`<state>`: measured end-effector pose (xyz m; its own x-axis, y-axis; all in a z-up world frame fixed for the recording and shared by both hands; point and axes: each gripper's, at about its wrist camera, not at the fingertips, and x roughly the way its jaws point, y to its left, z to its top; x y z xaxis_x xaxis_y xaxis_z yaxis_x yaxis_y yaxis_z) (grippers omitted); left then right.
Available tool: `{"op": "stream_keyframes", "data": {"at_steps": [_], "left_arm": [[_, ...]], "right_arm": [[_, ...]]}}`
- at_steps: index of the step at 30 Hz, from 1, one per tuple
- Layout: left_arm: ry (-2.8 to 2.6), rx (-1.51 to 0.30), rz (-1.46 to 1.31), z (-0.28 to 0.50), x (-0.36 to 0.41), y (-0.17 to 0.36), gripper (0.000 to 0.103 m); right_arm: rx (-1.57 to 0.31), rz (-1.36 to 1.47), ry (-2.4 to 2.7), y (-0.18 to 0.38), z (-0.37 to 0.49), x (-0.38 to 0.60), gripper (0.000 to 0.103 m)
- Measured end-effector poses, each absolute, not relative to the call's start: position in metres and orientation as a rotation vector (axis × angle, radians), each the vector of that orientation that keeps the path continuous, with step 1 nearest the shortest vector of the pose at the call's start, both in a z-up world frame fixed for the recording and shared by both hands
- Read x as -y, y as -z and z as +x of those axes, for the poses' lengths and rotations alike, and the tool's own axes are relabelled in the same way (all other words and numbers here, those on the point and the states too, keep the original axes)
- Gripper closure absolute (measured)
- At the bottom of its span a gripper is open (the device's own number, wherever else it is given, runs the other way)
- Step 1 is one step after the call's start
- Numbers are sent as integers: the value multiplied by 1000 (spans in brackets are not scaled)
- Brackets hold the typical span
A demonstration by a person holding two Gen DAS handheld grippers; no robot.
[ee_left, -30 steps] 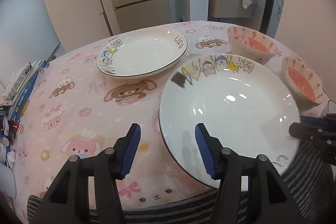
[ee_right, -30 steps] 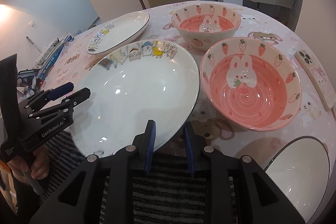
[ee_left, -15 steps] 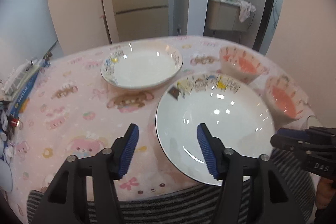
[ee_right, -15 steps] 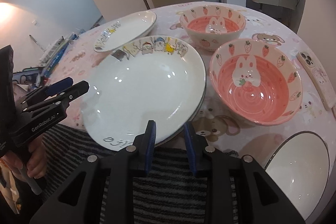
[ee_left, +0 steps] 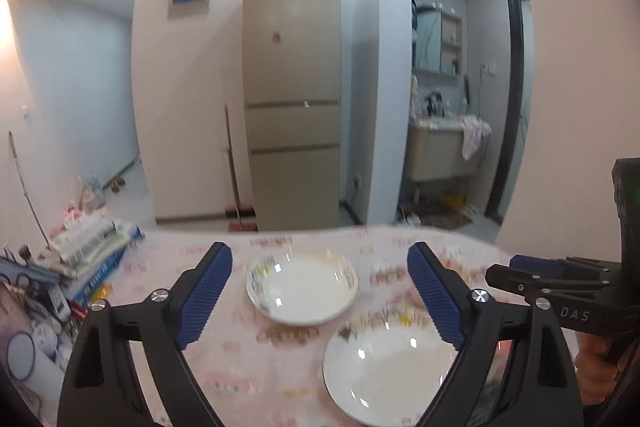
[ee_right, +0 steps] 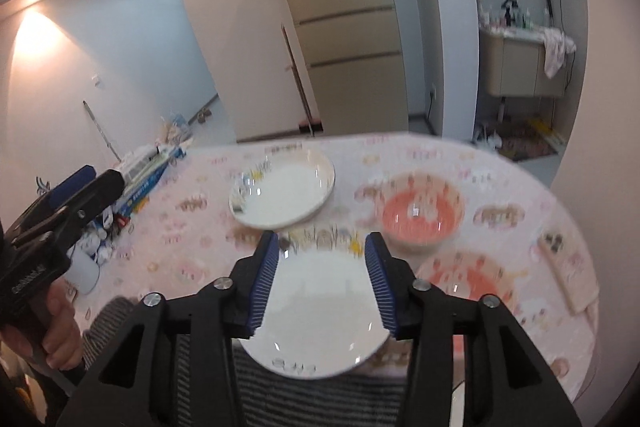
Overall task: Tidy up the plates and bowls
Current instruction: 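Move the left tool to another white cartoon-rim plate and lower over its rim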
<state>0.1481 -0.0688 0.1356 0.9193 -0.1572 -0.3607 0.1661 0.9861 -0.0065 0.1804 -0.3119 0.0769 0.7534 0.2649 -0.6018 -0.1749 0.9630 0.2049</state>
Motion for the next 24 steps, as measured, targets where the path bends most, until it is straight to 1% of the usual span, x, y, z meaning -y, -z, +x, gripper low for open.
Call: {"op": "stream_keyframes", "data": {"at_steps": [1,3,9,11,13,17,21,24], "left_arm": [[157,-341,20,150,68,-145,0],[138,-304,11,156,64,-162,0],[111,-267,-79,181,46,-199,0],[116,-249,-94,187,41,-207,0],[110,-238,-114,195,35,-211,0],[86,-244,-161,213,20,-197,0],[42,-313,-94,245,12,-166,0],[47,-391,-136,274,3,-146,0]], "right_arm": [[-653,157,-247,-89,186,312,55],[-608,204,-266,-112,198,312,50],[-481,289,-349,-176,228,295,44],[-425,305,-323,-189,233,291,44],[-371,319,-302,-195,236,289,42],[-364,375,-261,-182,257,290,41],[-473,393,-221,-142,293,295,41],[-564,408,-168,-106,317,299,41]]}}
